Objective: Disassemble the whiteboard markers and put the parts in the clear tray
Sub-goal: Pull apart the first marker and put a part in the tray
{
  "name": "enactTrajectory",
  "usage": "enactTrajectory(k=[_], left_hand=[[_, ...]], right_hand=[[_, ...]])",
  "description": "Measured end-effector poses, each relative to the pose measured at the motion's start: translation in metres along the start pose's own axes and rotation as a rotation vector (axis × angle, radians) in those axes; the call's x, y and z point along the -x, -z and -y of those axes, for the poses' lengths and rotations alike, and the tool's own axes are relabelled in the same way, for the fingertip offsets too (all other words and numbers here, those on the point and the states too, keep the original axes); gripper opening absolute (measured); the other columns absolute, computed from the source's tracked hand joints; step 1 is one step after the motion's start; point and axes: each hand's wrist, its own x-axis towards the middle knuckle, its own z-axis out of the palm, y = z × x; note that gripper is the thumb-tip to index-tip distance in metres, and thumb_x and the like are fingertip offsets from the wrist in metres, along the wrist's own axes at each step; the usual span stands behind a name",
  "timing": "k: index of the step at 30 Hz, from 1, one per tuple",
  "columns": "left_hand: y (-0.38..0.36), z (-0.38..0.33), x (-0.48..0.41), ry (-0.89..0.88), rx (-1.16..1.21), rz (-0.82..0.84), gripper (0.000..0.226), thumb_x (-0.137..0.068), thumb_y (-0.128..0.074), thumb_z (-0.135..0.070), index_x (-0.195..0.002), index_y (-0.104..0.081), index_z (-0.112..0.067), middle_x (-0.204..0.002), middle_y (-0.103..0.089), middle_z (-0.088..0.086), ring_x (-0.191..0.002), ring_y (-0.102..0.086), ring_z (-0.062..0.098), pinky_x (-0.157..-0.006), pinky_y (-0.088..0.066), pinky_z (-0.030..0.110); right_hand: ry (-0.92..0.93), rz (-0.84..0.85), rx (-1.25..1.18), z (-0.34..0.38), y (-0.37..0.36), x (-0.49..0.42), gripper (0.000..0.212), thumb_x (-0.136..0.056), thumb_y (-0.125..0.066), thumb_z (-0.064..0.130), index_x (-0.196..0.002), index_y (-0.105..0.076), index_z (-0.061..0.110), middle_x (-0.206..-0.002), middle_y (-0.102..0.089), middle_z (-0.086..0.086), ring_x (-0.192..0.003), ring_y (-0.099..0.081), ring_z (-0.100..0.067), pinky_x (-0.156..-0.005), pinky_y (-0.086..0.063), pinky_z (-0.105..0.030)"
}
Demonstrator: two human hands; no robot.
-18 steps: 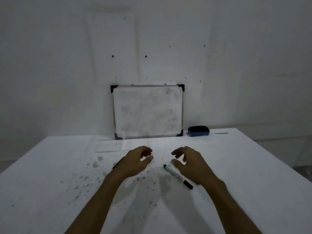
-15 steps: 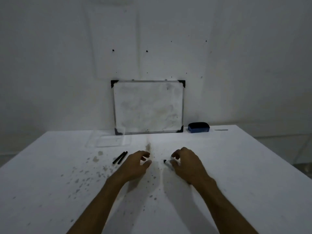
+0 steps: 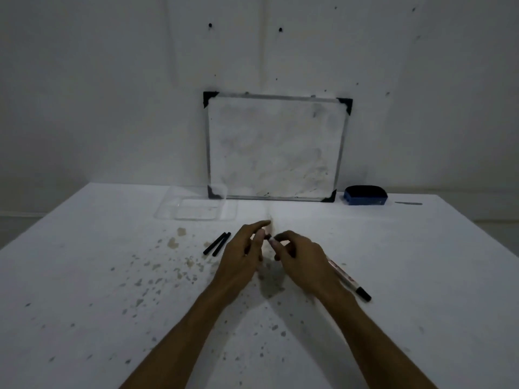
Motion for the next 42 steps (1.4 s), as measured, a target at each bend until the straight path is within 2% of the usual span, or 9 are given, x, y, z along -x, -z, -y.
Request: enactTrajectory(k=[3, 11, 16, 19, 26, 30, 34, 38, 42], left_hand=[[0.004, 0.004, -0.002, -0.009, -0.035, -0.006, 0.021, -0.106, -0.056, -0.037, -0.122, -0.070, -0.036, -0.098, -0.071, -0.017, -0.073, -0.064, 0.003, -0.065, -0.051, 0.014], [0.007, 0.006, -0.009, 0.139, 0.174, -0.135, 0.014, -0.102, -0.065, -0.029, -0.099, -0.077, -0.024, -0.067, -0.073, -0.001, -0.059, -0.066, 0.005, -0.062, -0.055, 0.017], [-0.003, 0.001, 0.000, 0.256, 0.369, -0.220, 0.034, -0.104, -0.060, -0.035, -0.105, -0.071, -0.004, -0.072, -0.072, 0.006, -0.064, -0.068, 0.012, -0.062, -0.056, 0.020], [-0.006, -0.003, 0.004, 0.310, 0.430, -0.200, 0.035, -0.102, -0.063, -0.036, -0.106, -0.070, -0.002, -0.070, -0.071, 0.004, -0.066, -0.069, 0.014, -0.064, -0.057, 0.023], [-0.015, -0.005, 0.012, -0.008, -0.073, -0.031, 0.016, -0.104, -0.060, -0.033, -0.113, -0.064, -0.019, -0.085, -0.073, -0.007, -0.075, -0.072, 0.009, -0.067, -0.058, 0.019], [-0.012, -0.005, 0.009, -0.280, -0.463, -0.006, 0.023, -0.107, -0.054, -0.029, -0.122, -0.062, -0.014, -0.099, -0.071, -0.003, -0.077, -0.065, 0.011, -0.069, -0.054, 0.025], [-0.010, -0.004, 0.006, -0.402, -0.674, -0.036, 0.024, -0.109, -0.045, -0.024, -0.102, -0.063, -0.010, -0.083, -0.062, 0.003, -0.066, -0.057, 0.022, -0.060, -0.050, 0.037], [-0.016, -0.003, 0.011, -0.237, -0.518, 0.042, 0.032, -0.113, -0.034, -0.028, -0.086, -0.050, -0.017, -0.069, -0.048, -0.004, -0.058, -0.048, 0.011, -0.055, -0.043, 0.027], [-0.018, -0.009, 0.007, 0.196, -0.068, 0.082, 0.047, -0.111, -0.030, -0.047, -0.077, -0.049, -0.019, -0.056, -0.045, -0.011, -0.046, -0.037, 0.003, -0.047, -0.035, 0.016]], right_hand=[[-0.101, 0.106, -0.426, 0.004, 0.001, 0.003, 0.031, -0.092, -0.061, 0.061, -0.107, -0.074, 0.037, -0.076, -0.079, 0.011, -0.063, -0.073, -0.004, -0.053, -0.054, -0.023], [-0.227, 0.559, -1.320, -0.027, 0.018, 0.004, 0.065, -0.087, -0.073, 0.053, -0.140, -0.061, 0.018, -0.139, -0.064, -0.020, -0.091, -0.073, -0.027, -0.068, -0.061, -0.032], [-0.171, 0.665, -1.808, -0.028, 0.009, 0.008, 0.080, -0.088, -0.074, 0.049, -0.151, -0.046, 0.011, -0.148, -0.052, -0.027, -0.104, -0.072, -0.034, -0.083, -0.060, -0.041], [-0.229, 0.419, -1.600, -0.024, 0.003, 0.002, 0.069, -0.086, -0.078, 0.043, -0.145, -0.056, 0.014, -0.114, -0.073, -0.014, -0.084, -0.072, -0.021, -0.071, -0.061, -0.032], [-0.288, 0.002, -1.104, -0.021, -0.017, 0.000, 0.039, -0.099, -0.062, 0.045, -0.097, -0.075, 0.008, -0.063, -0.063, -0.002, -0.056, -0.056, -0.015, -0.052, -0.045, -0.026], [-0.398, -0.047, -1.116, -0.014, -0.017, 0.000, 0.038, -0.098, -0.064, 0.043, -0.088, -0.073, 0.008, -0.064, -0.067, -0.003, -0.045, -0.054, -0.010, -0.041, -0.042, -0.019], [-0.418, -0.018, -1.066, -0.007, -0.018, -0.002, 0.041, -0.099, -0.061, 0.045, -0.084, -0.070, 0.008, -0.066, -0.069, -0.004, -0.043, -0.054, -0.010, -0.039, -0.040, -0.019], [-0.379, -0.022, -1.082, -0.007, -0.020, -0.001, 0.039, -0.101, -0.059, 0.038, -0.076, -0.065, 0.008, -0.062, -0.063, -0.007, -0.042, -0.052, -0.011, -0.040, -0.041, -0.021], [-0.172, -0.089, -0.942, -0.008, -0.023, 0.000, 0.043, -0.104, -0.055, 0.038, -0.089, -0.065, -0.001, -0.059, -0.063, -0.002, -0.049, -0.057, -0.012, -0.047, -0.047, -0.022]])
